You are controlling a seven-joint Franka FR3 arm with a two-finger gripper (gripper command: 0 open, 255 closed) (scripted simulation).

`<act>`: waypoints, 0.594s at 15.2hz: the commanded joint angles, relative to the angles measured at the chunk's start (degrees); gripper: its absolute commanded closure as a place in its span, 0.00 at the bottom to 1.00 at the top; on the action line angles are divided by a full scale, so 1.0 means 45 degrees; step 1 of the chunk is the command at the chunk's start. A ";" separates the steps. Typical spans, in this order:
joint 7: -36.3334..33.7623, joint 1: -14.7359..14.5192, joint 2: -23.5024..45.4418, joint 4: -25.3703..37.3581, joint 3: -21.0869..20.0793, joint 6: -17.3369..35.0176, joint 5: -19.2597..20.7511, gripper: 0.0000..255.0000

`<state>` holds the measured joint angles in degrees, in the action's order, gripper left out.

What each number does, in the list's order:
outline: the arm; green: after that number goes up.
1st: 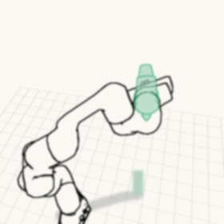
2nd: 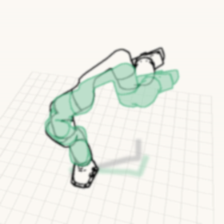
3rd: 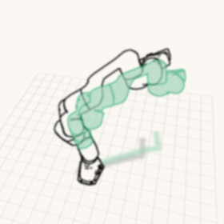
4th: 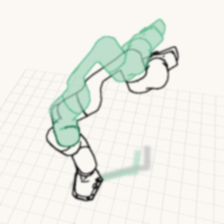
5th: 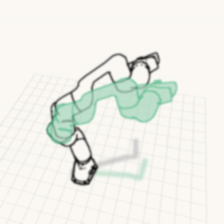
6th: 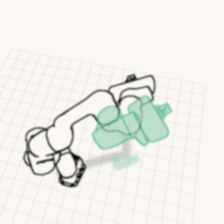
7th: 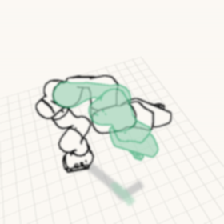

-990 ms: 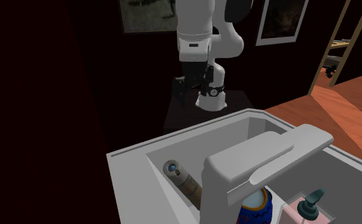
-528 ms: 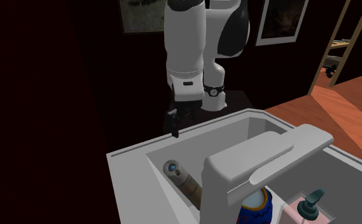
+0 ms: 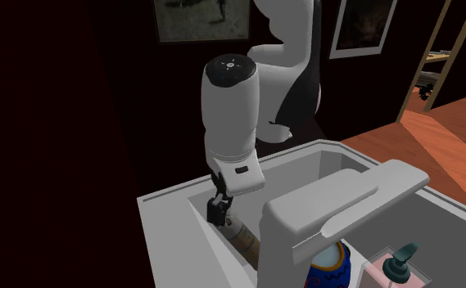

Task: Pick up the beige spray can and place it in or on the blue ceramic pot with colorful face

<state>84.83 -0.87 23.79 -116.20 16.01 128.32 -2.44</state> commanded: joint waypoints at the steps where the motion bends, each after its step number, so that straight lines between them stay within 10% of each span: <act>1: 0.0359 0.0081 0.0550 0.0497 -0.0151 0.0040 -0.0065 0.00; 9: 0.0505 0.0225 0.1310 0.0137 -0.0287 0.1147 -0.0284 0.00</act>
<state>87.01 0.06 29.32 -115.34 14.78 132.84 -3.61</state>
